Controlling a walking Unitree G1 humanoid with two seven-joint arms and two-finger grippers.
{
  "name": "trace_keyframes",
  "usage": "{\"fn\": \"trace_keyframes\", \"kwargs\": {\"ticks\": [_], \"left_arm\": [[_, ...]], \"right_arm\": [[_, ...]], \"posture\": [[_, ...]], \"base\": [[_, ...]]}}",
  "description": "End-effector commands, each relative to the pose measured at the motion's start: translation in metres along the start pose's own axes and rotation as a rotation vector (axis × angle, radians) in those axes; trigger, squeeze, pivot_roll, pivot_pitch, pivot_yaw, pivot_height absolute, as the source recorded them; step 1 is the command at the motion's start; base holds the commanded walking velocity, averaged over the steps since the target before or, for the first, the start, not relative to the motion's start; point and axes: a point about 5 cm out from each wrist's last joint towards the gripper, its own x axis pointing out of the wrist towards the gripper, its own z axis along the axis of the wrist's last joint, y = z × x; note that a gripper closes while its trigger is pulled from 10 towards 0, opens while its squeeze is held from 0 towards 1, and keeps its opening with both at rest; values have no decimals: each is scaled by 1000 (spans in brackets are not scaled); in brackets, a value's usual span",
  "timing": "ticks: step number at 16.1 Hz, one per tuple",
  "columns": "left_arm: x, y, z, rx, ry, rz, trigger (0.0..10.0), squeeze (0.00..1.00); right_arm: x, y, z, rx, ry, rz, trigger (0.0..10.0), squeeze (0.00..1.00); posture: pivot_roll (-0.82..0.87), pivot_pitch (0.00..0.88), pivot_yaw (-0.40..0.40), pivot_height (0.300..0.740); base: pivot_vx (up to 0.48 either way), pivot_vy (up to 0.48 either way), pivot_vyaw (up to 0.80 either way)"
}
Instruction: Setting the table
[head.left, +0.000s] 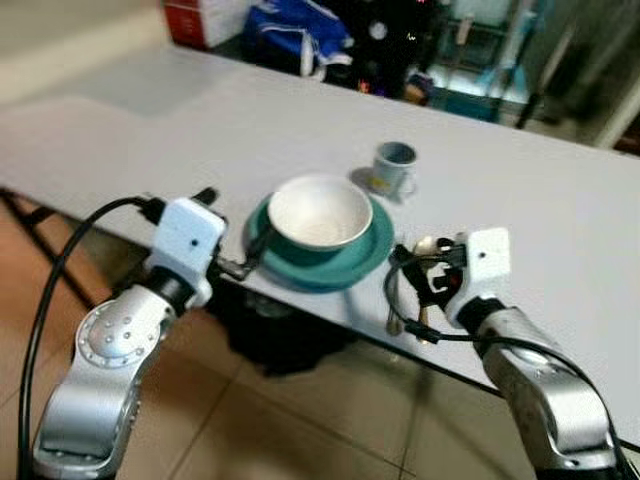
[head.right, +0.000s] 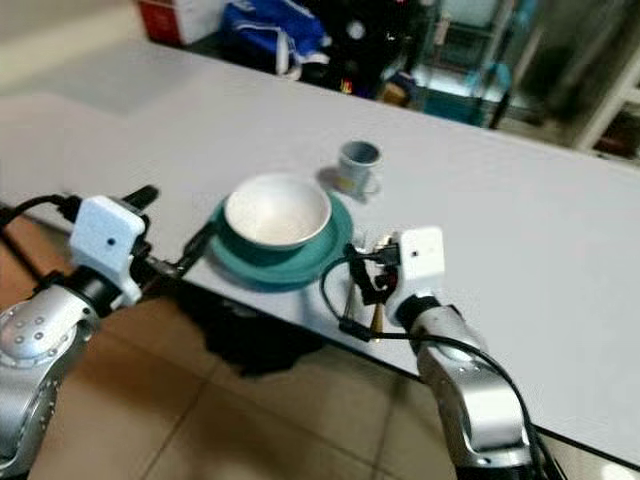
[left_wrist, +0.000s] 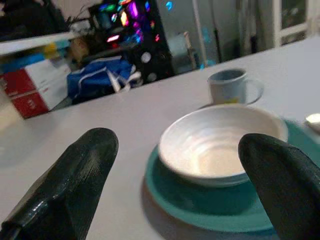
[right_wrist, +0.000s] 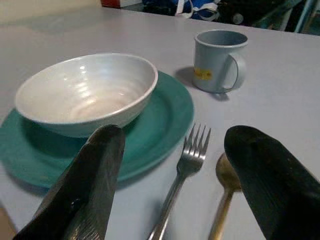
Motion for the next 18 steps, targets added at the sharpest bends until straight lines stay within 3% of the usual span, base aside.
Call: {"fn": "trace_keyframes", "kwargs": {"ticks": [1, 7, 10, 12, 14, 17, 18], "left_arm": [[-3, -6, 0, -7, 1, -59, 10000, 0], [3, -8, -2, 6, 19, -65, 10000, 0], [7, -7, -16, 51, 87, -28, 10000, 0], [13, -7, -21, 51, 118, 14, 10000, 0], [18, -12, -21, 39, 106, 1, 10000, 0], [17, -18, -22, 29, 103, -52, 10000, 0], [11, -19, -26, 30, 115, -117, 10000, 0]], "right_arm": [[-6, -6, 7, -7, -18, 4, 10000, 0], [3, -12, -6, -24, 60, -96, 10000, 0], [7, -10, -6, -25, 71, -100, 10000, 0], [7, -10, -8, 36, 62, -132, 10000, 0], [9, -8, -11, 67, 69, -156, 10000, 0], [13, -6, -23, 9, 154, -157, 10000, 0], [22, -9, -28, 3, 197, -193, 10000, 24]], "posture": [[-29, 0, -58, 740], [-30, 0, -52, 740], [-32, 0, -49, 740], [-32, 0, -49, 740], [-38, 0, -24, 740], [-42, 0, -10, 740], [-38, 0, -8, 740]], "base": [[0, 0, 0], [0, 0, 0], [0, 0, 0], [0, 0, 0], [0, 0, 0], [0, 0, 0], [0, 0, 0]]}}
